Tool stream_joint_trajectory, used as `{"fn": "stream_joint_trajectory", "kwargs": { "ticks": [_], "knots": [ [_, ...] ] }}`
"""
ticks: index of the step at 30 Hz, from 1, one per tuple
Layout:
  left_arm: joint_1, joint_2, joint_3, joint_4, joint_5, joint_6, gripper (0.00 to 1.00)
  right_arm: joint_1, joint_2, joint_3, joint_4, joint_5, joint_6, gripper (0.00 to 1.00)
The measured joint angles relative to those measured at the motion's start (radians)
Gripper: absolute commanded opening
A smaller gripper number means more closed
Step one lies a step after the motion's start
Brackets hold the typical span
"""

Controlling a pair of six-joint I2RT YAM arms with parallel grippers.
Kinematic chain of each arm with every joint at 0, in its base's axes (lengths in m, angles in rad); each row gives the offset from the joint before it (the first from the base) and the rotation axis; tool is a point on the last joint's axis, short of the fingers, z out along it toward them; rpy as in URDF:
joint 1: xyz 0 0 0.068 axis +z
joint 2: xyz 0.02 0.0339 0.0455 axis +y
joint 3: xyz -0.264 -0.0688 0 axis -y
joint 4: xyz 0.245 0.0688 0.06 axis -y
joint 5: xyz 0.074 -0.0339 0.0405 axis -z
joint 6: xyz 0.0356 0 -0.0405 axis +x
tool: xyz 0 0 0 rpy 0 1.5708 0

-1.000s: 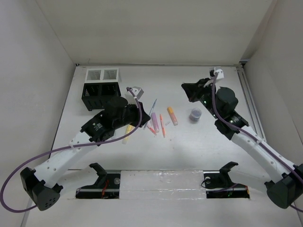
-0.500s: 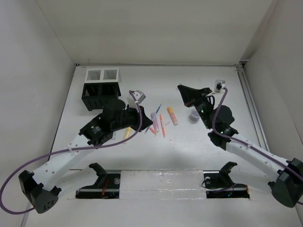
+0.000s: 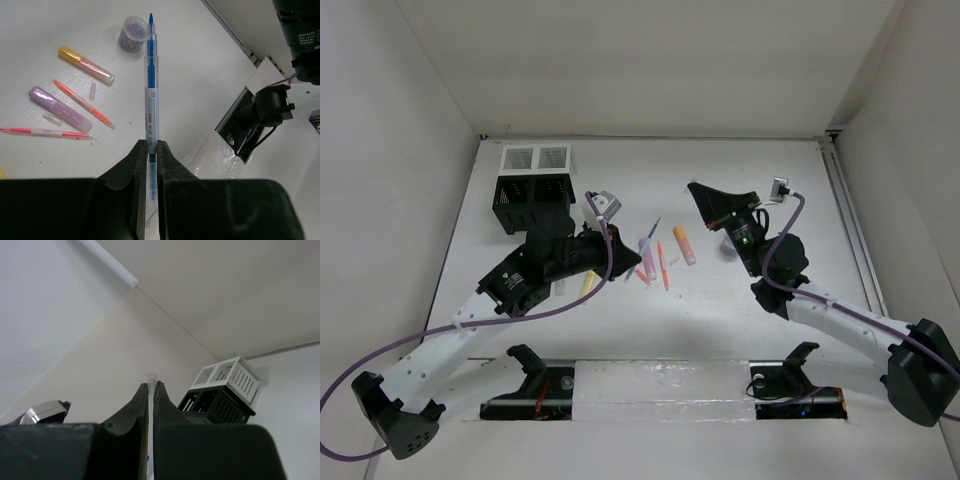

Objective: Sort the stationery into containers
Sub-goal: Close the pen cap on the pen.

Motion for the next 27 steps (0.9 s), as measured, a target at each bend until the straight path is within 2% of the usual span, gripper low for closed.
{"fn": "stream_joint_trajectory", "kwargs": {
  "ticks": [8,27],
  "knots": [
    [0.0,-0.016,-0.006,0.012,0.018,0.001,0.0,0.059,0.008,-0.008,0.032,-0.036,0.053,0.0],
    [0.0,-0.041,-0.014,0.03,0.054,0.002,0.0,0.073,0.134,-0.02,0.169,-0.124,0.083,0.0]
  ]
}}
